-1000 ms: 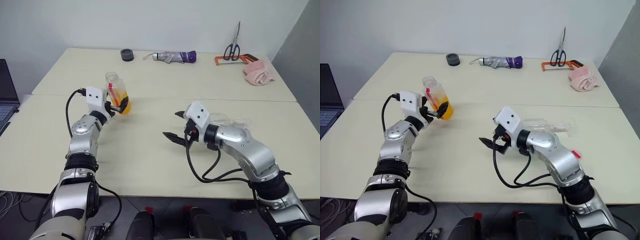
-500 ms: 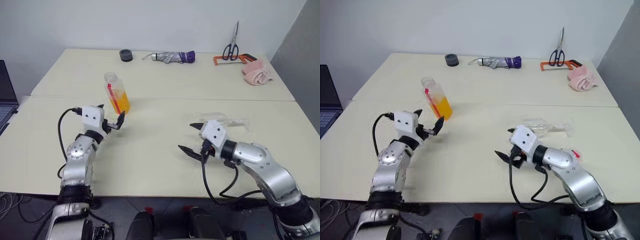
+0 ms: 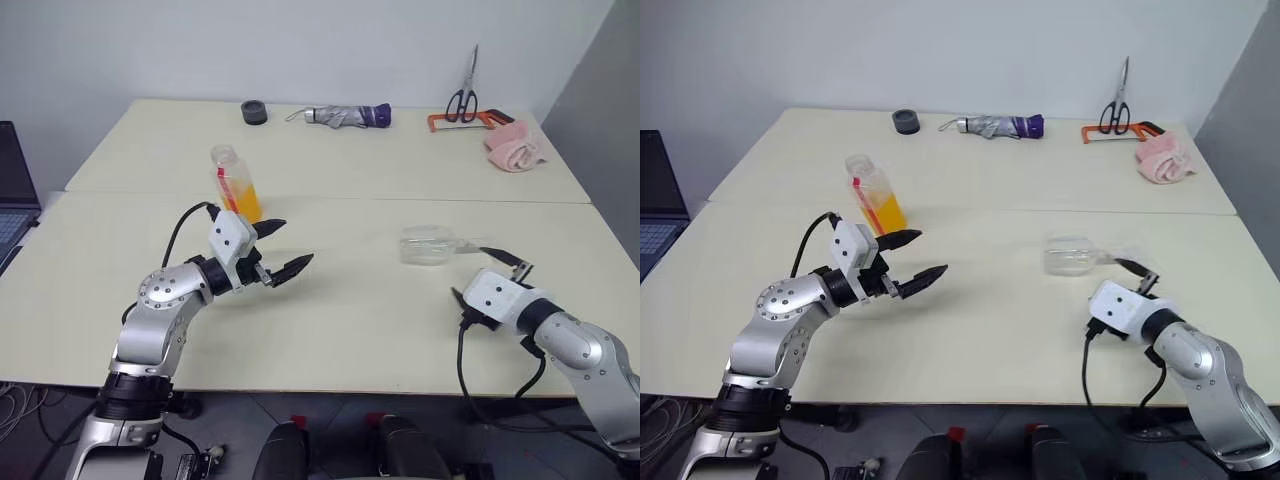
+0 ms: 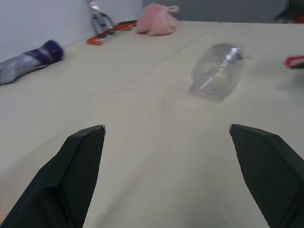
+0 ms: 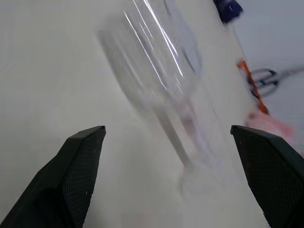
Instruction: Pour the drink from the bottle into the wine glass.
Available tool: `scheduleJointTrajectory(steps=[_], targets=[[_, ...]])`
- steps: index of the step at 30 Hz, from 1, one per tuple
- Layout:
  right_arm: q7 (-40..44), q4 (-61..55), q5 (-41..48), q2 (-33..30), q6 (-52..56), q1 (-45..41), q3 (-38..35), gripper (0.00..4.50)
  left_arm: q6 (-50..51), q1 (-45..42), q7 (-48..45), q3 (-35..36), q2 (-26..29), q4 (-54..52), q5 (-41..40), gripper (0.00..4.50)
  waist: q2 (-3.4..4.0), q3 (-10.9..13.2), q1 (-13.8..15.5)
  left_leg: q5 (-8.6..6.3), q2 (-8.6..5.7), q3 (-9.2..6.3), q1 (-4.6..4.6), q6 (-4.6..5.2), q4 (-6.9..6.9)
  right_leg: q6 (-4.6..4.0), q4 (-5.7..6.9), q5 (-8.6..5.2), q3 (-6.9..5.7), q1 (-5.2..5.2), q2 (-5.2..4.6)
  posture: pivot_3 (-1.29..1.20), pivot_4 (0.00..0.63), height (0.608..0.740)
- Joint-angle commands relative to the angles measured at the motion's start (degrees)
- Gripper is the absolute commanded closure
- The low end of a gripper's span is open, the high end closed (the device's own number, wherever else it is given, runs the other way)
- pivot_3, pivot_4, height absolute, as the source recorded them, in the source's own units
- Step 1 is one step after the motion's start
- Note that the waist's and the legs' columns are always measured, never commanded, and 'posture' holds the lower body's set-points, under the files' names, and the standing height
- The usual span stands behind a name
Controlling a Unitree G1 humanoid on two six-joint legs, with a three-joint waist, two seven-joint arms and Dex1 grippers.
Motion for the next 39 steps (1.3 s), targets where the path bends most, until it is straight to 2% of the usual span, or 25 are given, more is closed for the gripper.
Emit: scheduleJointTrajectory(steps=[1, 9, 17, 20, 30, 31, 35, 39], targets=[[-3.8, 3.0, -9.1, 0.1, -3.3, -2.8, 2.8, 0.0, 0.0, -2.5, -5.7, -1.5, 1.1, -0.3, -1.7, 0.03, 0.0, 0.0, -0.1, 0.01, 0.02, 0.04, 0.05, -0.01, -0.04, -0.01, 0.0, -0.01, 0.04, 0.0, 0.03, 0.0, 0.15, 0.74], [-7.0, 16.5, -17.3, 2.9, -8.8, -12.0, 6.9, 0.0, 1.3, -4.8, -13.2, -3.8, 1.4, -0.1, -3.0, 0.03, 0.0, 0.0, 0.1, 0.02, 0.0, 0.13, 0.03, -0.03, -0.07, -0.05, -0.02, -0.03, 0.09, -0.02, 0.01, 0.0, 0.15, 0.74], [-10.4, 28.4, -21.5, 5.5, -12.3, -17.5, 8.6, 0.0, 1.2, -4.4, -14.7, -3.2, 0.6, 1.3, -3.3, 0.03, 0.0, 0.0, 0.1, 0.02, 0.0, 0.14, 0.0, -0.03, -0.09, -0.06, -0.05, -0.03, 0.09, -0.03, -0.01, 0.0, 0.15, 0.74], [-11.4, 31.8, -22.1, 6.6, -13.2, -19.2, 9.0, 0.58, 1.1, -4.1, -14.6, -3.1, 0.4, 1.6, -3.2, 0.0, 0.0, 0.0, 0.0, 0.02, 0.0, 0.15, 0.01, -0.03, -0.08, -0.06, -0.05, -0.02, 0.1, -0.03, -0.02, 0.0, 0.15, 0.74], [-14.3, 39.8, -23.9, 9.5, -15.7, -24.1, 10.4, 4.27, 3.8, -3.1, -11.9, -2.2, -0.5, -0.1, -3.8, 0.0, 0.0, 0.0, 0.0, 0.02, 0.02, 0.16, 0.03, -0.03, -0.08, -0.07, -0.02, -0.02, 0.13, -0.03, -0.01, 0.0, 0.15, 0.74], [-14.7, 39.8, -23.6, 9.6, -16.0, -24.2, 10.1, 4.41, 4.4, -2.8, -11.2, -1.8, -0.6, -0.5, -4.0, 0.0, 0.0, 0.0, 0.0, 0.02, 0.02, 0.15, 0.03, -0.03, -0.08, -0.07, -0.01, -0.02, 0.12, -0.03, -0.01, 0.0, 0.15, 0.74], [-15.4, 36.5, -20.0, 11.0, -17.2, -25.1, 7.2, 4.41, 6.7, -1.3, -6.6, 0.9, -1.0, -1.4, -5.0, 0.0, 0.0, 0.0, -0.2, 0.02, 0.02, 0.16, 0.03, -0.03, -0.08, -0.07, -0.01, -0.02, 0.14, -0.03, -0.02, 0.0, 0.15, 0.74], [-14.2, 33.7, -9.4, 18.1, -21.4, -27.4, 4.1, 4.41, 8.5, 0.4, -1.6, 4.8, -1.7, -1.4, -6.1, 0.0, 0.0, 0.0, -0.4, 0.02, 0.05, 0.16, 0.04, -0.03, -0.08, -0.07, 0.06, -0.02, 0.15, -0.07, -0.01, 0.0, 0.15, 0.74]])
